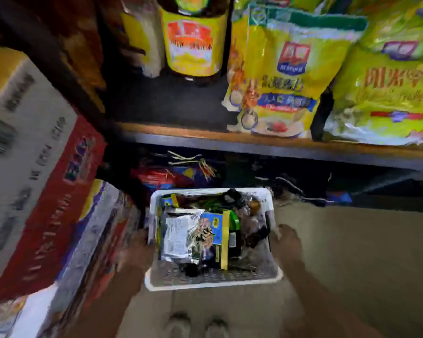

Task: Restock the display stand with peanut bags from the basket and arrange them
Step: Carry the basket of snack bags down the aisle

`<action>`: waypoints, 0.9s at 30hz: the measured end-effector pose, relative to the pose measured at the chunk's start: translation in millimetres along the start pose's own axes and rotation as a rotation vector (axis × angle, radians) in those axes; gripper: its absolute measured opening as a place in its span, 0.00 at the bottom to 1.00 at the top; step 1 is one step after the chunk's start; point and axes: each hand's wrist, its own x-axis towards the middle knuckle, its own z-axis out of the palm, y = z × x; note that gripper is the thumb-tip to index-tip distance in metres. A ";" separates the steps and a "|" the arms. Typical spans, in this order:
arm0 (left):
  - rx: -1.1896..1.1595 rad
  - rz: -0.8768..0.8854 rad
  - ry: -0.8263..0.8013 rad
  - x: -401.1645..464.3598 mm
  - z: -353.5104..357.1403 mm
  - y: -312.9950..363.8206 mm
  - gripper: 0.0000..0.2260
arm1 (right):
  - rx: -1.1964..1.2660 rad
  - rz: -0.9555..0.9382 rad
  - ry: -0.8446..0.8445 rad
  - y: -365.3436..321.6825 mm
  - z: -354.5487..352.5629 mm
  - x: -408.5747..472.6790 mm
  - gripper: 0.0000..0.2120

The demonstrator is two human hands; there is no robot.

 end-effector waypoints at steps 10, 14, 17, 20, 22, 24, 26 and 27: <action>0.095 0.114 0.128 41.7 28.2 -3.0 0.07 | 0.005 0.046 0.002 24.1 46.4 60.9 0.08; 0.013 0.034 0.064 50.8 27.7 -6.2 0.11 | 0.204 0.164 -0.048 22.3 41.9 60.2 0.15; 0.013 -0.001 0.053 38.5 21.2 -2.0 0.13 | 0.287 0.244 -0.131 18.1 29.0 45.1 0.19; 0.106 0.015 0.048 14.8 -2.3 9.6 0.15 | 0.317 0.283 -0.132 12.3 1.3 8.6 0.19; 0.162 0.012 0.034 -10.7 -26.6 25.7 0.18 | 0.342 0.315 -0.121 11.4 -28.4 -26.8 0.18; 0.237 0.024 -0.013 -44.9 -52.7 51.2 0.18 | 0.382 0.365 -0.100 8.6 -67.6 -67.7 0.16; 0.277 0.080 -0.076 -82.0 -71.7 82.1 0.16 | 0.391 0.416 -0.087 6.9 -107.7 -109.1 0.16; 0.281 0.121 -0.100 -102.7 -77.5 96.4 0.15 | 0.404 0.425 -0.071 9.9 -125.2 -129.6 0.16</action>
